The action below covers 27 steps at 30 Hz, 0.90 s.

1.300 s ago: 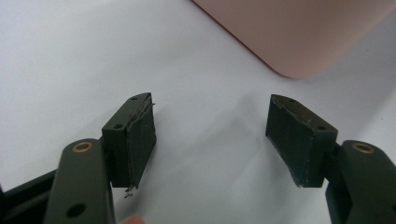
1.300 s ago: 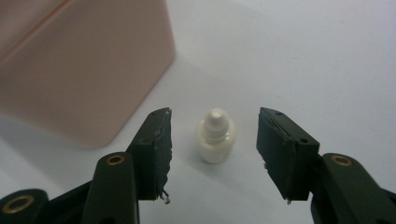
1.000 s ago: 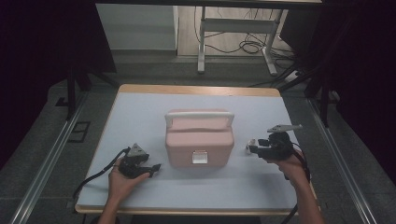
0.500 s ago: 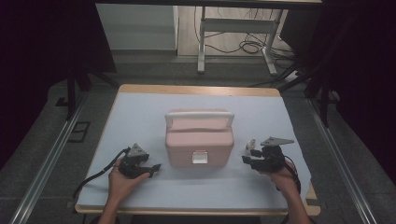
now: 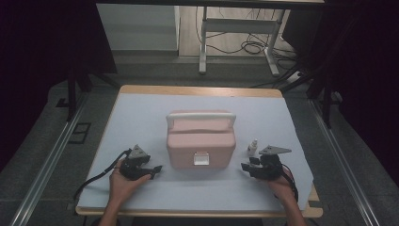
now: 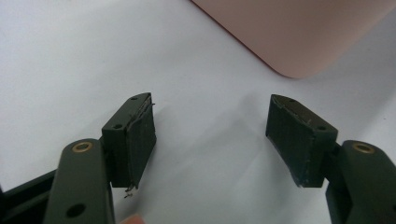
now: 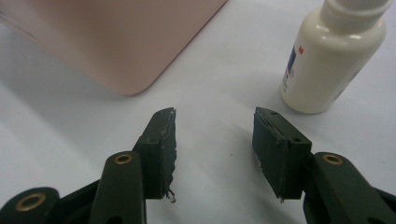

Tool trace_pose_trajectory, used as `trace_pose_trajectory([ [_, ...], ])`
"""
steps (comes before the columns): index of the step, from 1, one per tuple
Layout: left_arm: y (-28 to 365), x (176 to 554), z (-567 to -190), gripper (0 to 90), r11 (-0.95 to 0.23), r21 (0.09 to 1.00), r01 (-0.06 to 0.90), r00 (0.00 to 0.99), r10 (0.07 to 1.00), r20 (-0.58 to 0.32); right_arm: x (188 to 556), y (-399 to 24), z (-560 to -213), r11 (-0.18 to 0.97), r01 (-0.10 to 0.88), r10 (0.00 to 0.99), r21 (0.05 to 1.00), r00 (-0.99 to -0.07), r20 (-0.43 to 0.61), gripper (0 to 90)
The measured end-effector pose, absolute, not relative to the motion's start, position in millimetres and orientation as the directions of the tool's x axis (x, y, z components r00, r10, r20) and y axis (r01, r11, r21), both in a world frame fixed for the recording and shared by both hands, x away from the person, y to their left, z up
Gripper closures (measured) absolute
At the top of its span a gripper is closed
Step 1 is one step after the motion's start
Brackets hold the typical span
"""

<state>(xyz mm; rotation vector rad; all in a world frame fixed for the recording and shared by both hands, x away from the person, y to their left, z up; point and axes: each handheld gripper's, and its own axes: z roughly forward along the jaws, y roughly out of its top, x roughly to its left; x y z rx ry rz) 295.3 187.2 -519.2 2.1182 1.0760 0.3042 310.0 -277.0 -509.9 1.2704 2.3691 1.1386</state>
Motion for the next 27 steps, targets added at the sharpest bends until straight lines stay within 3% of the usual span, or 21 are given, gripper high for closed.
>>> trace_pose_trajectory([
  [22,190.7,295.2,-514.1,32.8,-0.376,0.702,0.605,0.615,0.78,-0.113,306.5,-276.2,-514.6,0.328,0.597,0.783,0.732,-0.606,0.143,49.5],
  [27,199.0,297.8,-503.0,33.0,-0.379,0.731,0.568,0.643,0.759,-0.105,306.2,-275.1,-514.9,0.332,0.594,0.777,0.733,-0.612,0.144,49.3],
])
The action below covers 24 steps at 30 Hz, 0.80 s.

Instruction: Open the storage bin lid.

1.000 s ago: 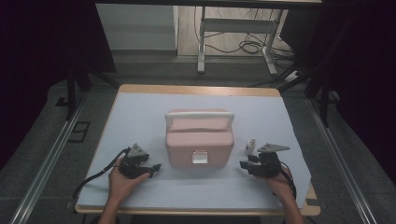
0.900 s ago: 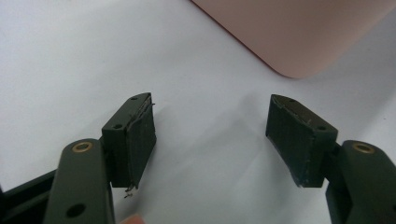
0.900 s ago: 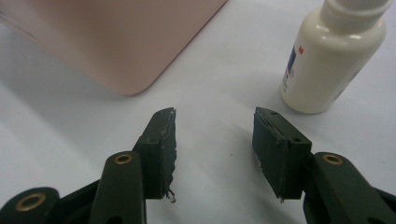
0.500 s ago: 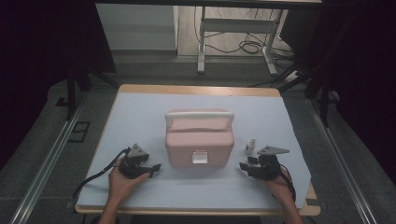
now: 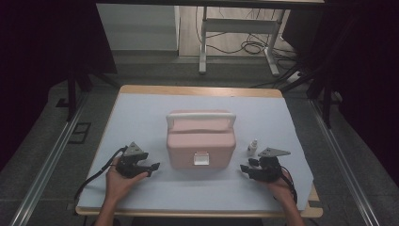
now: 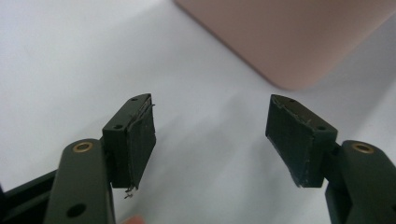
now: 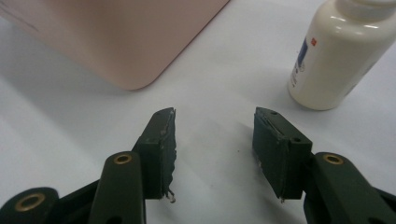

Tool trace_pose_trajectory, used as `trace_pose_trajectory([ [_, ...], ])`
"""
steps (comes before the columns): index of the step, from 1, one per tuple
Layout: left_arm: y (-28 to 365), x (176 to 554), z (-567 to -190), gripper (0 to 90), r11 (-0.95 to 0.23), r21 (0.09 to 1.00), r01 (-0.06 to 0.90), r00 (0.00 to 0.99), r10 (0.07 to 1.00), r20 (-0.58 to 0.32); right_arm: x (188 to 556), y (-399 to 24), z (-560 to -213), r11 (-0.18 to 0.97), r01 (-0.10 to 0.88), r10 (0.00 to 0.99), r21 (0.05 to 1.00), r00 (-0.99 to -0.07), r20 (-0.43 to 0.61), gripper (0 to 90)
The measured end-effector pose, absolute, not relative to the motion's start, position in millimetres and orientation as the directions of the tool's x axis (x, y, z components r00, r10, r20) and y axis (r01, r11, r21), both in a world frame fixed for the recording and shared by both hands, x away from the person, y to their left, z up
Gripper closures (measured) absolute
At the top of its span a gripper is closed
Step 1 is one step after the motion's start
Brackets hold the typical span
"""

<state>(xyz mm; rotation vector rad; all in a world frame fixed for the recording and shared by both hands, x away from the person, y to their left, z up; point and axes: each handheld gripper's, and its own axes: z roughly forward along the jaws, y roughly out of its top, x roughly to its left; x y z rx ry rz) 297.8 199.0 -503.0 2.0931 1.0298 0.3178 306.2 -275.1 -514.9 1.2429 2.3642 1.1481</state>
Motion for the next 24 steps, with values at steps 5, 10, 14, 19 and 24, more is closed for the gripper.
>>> trace_pose_trajectory([
  [5,205.6,301.2,-479.4,33.7,-0.414,0.739,0.531,0.675,0.735,-0.073,305.0,-273.1,-514.6,0.336,0.594,0.772,0.731,-0.619,0.148,48.9],
  [10,216.4,307.2,-446.2,34.9,-0.417,0.768,0.485,0.725,0.683,-0.087,304.3,-274.4,-513.3,0.331,0.589,0.769,0.737,-0.621,0.151,48.9],
  [14,220.4,315.8,-419.8,36.3,-0.447,0.777,0.443,0.772,0.631,-0.077,304.2,-275.7,-513.1,0.332,0.585,0.768,0.74,-0.623,0.149,48.9],
  [19,214.6,325.5,-392.9,37.1,-0.508,0.768,0.39,0.814,0.58,-0.03,304.0,-275.8,-513.0,0.332,0.586,0.769,0.739,-0.622,0.148,48.9],
  [24,206.9,334.3,-371.2,36.7,-0.555,0.76,0.339,0.852,0.523,0.003,303.8,-275.8,-513.5,0.33,0.591,0.772,0.736,-0.617,0.149,48.9],
])
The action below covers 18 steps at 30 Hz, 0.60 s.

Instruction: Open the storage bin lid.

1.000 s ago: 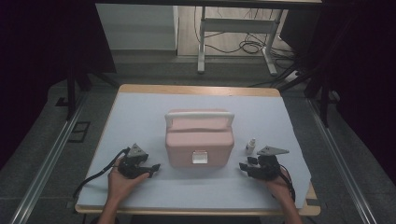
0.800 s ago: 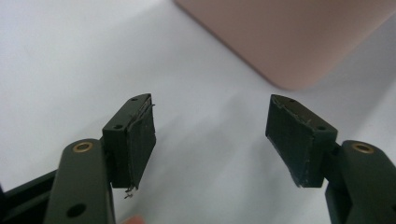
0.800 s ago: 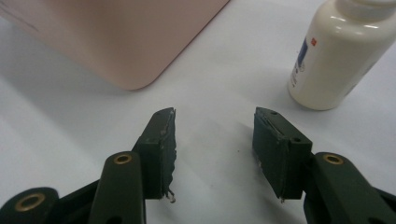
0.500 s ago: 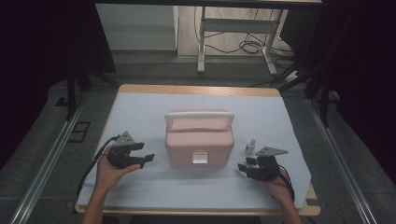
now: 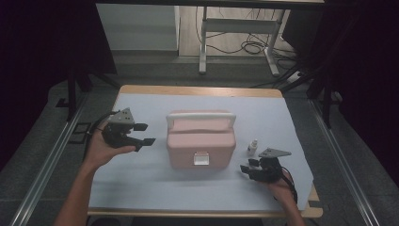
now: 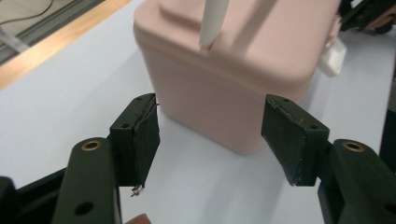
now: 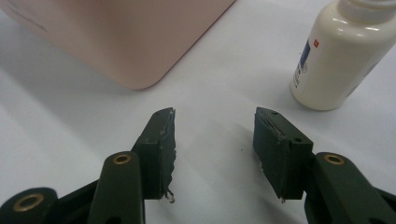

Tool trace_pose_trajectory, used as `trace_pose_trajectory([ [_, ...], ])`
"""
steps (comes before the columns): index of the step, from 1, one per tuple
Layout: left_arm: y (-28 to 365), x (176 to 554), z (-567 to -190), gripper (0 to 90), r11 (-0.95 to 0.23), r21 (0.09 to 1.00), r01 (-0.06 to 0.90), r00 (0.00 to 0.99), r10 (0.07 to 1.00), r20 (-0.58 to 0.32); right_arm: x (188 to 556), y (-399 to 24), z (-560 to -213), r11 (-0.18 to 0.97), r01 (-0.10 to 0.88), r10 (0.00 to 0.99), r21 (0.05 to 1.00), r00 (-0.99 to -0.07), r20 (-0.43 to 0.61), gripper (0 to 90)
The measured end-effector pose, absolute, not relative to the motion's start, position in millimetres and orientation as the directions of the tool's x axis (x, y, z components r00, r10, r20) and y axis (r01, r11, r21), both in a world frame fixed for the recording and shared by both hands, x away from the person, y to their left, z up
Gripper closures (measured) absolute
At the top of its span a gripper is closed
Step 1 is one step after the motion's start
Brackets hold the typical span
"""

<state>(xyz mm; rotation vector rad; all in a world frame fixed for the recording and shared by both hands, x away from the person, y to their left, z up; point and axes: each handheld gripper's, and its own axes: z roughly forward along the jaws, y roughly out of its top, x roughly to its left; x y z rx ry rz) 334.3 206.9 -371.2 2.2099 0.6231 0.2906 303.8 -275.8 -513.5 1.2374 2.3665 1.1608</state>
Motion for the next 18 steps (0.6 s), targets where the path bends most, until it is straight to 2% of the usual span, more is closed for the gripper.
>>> trace_pose_trajectory([
  [18,184.8,366.1,-326.8,36.5,-0.6,0.754,0.268,0.908,0.419,0.011,304.4,-276.2,-515.3,0.332,0.595,0.773,0.732,-0.616,0.149,48.7],
])
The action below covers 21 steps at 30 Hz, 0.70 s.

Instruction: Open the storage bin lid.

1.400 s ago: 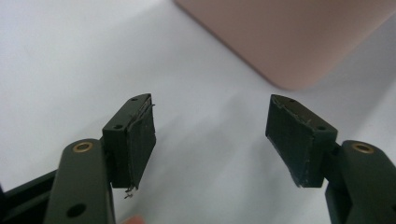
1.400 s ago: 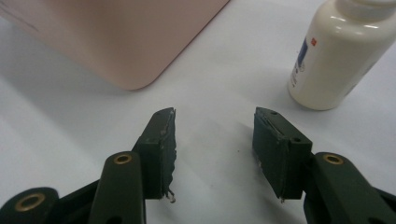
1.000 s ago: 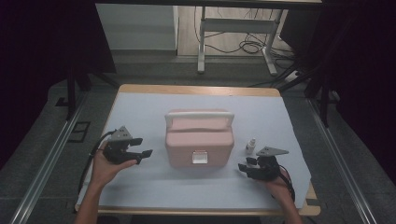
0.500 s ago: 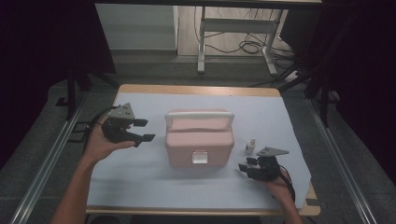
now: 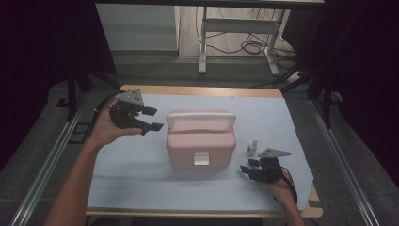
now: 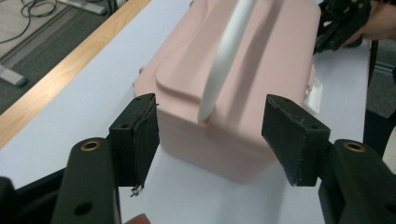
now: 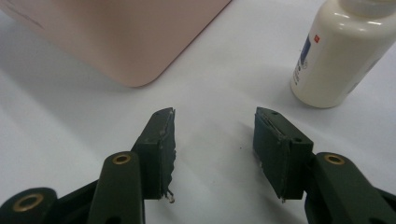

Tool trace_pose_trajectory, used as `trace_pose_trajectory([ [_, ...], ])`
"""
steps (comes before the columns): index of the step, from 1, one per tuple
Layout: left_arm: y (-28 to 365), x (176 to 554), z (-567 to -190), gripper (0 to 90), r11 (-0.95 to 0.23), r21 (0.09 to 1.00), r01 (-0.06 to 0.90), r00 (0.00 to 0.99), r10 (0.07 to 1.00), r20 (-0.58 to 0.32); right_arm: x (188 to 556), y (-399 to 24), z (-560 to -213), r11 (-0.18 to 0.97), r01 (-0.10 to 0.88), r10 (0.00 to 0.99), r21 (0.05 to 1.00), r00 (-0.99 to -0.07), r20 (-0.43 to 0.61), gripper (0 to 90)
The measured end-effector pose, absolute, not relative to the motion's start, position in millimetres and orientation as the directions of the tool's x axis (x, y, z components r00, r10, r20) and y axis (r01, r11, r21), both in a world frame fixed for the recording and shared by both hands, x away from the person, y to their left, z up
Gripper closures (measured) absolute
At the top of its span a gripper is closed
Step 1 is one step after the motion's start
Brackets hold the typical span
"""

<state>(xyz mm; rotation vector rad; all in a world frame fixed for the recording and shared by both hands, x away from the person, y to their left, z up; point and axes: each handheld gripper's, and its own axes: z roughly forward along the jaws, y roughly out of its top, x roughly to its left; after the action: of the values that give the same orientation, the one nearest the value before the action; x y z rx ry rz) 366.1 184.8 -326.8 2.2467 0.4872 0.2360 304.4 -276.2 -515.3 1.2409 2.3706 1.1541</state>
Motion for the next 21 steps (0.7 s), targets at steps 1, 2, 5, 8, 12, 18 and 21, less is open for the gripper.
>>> trace_pose_trajectory([
  [1,184.3,368.0,-325.9,36.4,-0.599,0.755,0.266,0.91,0.414,0.008,304.4,-276.5,-515.4,0.332,0.595,0.774,0.732,-0.615,0.15,48.7],
  [2,184.1,369.5,-325.3,36.3,-0.602,0.754,0.265,0.911,0.412,0.008,304.4,-276.6,-515.4,0.331,0.595,0.774,0.732,-0.615,0.15,48.7],
  [5,182.3,374.1,-323.3,36.3,-0.609,0.748,0.262,0.916,0.402,0.006,304.3,-276.7,-515.4,0.33,0.596,0.774,0.732,-0.614,0.151,48.7],
  [8,179.2,377.1,-320.6,36.4,-0.622,0.74,0.257,0.92,0.393,0.011,304.5,-276.9,-515.5,0.331,0.595,0.774,0.733,-0.615,0.15,48.7],
  [12,174.0,380.3,-315.3,36.7,-0.625,0.741,0.244,0.926,0.378,0.014,304.6,-277.0,-515.5,0.33,0.595,0.774,0.733,-0.615,0.151,48.7],
  [18,163.0,383.7,-311.1,36.8,-0.663,0.714,0.224,0.939,0.343,0.023,304.5,-277.0,-515.5,0.329,0.595,0.775,0.733,-0.614,0.151,48.7],
  [21,159.0,385.4,-308.7,37.0,-0.674,0.706,0.217,0.944,0.328,0.024,304.5,-277.0,-515.6,0.329,0.595,0.774,0.733,-0.614,0.151,48.7],
])
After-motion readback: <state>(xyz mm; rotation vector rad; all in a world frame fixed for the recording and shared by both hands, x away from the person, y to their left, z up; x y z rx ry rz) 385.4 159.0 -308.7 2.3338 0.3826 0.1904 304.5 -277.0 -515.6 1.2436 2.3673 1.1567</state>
